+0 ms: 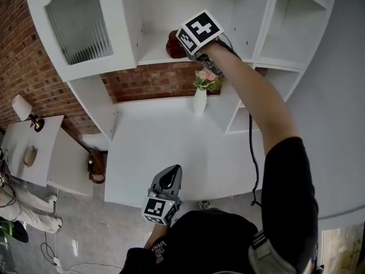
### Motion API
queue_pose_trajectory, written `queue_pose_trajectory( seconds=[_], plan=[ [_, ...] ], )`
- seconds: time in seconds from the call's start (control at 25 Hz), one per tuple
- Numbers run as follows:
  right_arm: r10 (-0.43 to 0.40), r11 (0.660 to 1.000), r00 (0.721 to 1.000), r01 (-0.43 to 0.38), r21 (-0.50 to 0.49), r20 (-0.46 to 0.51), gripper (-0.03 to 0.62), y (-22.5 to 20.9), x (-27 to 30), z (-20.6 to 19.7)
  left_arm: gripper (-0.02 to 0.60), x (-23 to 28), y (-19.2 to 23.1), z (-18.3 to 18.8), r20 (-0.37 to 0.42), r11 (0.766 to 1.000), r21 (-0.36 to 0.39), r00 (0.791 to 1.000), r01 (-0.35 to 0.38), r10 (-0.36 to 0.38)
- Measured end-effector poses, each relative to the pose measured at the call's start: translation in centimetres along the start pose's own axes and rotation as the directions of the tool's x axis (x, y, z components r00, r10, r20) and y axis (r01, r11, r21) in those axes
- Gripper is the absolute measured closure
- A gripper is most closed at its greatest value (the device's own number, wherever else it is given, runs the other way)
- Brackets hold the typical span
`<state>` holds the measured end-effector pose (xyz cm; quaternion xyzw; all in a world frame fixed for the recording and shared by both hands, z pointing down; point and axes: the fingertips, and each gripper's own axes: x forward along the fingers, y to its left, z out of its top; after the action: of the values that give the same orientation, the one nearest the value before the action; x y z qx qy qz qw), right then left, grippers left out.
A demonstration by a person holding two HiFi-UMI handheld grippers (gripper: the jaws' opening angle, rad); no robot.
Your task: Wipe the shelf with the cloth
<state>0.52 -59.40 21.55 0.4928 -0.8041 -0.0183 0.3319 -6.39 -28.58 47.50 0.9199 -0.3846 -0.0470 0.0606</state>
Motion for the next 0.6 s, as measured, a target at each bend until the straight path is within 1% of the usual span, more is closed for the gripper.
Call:
queue_pose_trajectory(
  seconds=[0.16, 0.24, 0.4, 0.48, 0.6],
  plan=[
    [-0.072, 0.997, 0.996, 0.072, 0.005, -0.043, 0.493, -3.5, -1.8, -2.9, 0.574, 1.3, -1.2, -0.3, -0.008, 0.998, -0.004, 0.998, 0.062, -0.062],
    [-0.128, 0.992, 0.989, 0.126, -0.033, -0.079, 0.493, -5.2, -2.9, -4.4, 0.574, 1.9, -1.8, -0.4, -0.012, 0.996, -0.007, 0.996, 0.092, -0.092],
    [-0.273, 0.954, 0.949, 0.246, -0.17, -0.159, 0.493, -8.6, -5.2, -7.2, 0.574, 2.9, -3.0, -0.8, -0.02, 0.989, -0.011, 0.989, 0.148, -0.148],
    [-0.319, 0.938, 0.929, 0.282, -0.199, -0.185, 0.493, -9.9, -6.1, -8.6, 0.574, 3.3, -3.4, -1.1, -0.022, 0.985, -0.014, 0.985, 0.17, -0.17],
    [-0.365, 0.92, 0.907, 0.316, -0.233, -0.212, 0.493, -11.4, -7.0, -10.0, 0.574, 3.6, -3.7, -1.7, -0.032, 0.983, -0.016, 0.983, 0.183, -0.183]
  ],
)
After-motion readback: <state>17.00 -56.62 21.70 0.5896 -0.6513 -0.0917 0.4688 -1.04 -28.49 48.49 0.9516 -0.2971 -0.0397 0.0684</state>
